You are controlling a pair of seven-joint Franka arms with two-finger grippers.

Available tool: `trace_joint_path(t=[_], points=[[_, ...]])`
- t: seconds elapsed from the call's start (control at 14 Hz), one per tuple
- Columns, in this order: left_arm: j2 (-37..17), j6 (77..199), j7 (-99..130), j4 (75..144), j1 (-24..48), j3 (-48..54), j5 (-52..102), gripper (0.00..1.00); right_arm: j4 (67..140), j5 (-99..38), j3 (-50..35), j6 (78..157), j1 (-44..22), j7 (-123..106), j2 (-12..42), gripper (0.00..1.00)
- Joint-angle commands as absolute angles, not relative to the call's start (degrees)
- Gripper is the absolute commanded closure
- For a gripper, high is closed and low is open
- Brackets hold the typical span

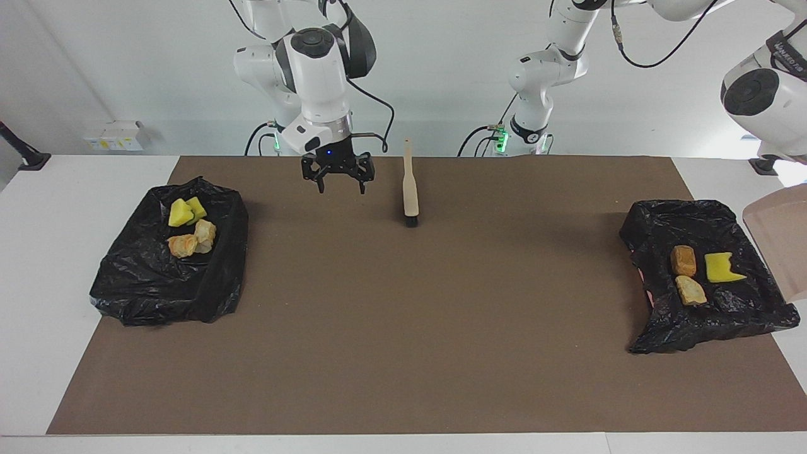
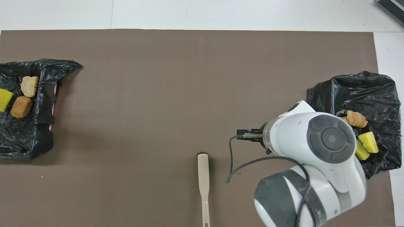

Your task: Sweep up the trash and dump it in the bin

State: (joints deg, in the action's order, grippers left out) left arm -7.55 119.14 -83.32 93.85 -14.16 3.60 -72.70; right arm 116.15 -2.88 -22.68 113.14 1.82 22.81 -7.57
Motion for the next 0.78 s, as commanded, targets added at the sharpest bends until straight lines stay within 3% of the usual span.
trace_joint_path(t=[0.0,0.36,0.71], points=[[-4.0,118.0,-80.7,98.2,-12.7,3.0,-75.1,1.00,111.4,-1.8,-21.8,107.3,4.7,17.0,-7.1,0.00],[-4.3,112.3,-81.4,97.7,-9.6,3.3,-64.0,1.00,105.6,-1.8,-1.0,99.8,-5.3,12.8,-7.9,0.00],[-4.2,104.6,-80.6,97.5,-4.5,3.3,-47.7,1.00,98.1,-1.8,6.1,93.2,-5.3,7.2,-7.9,0.00]])
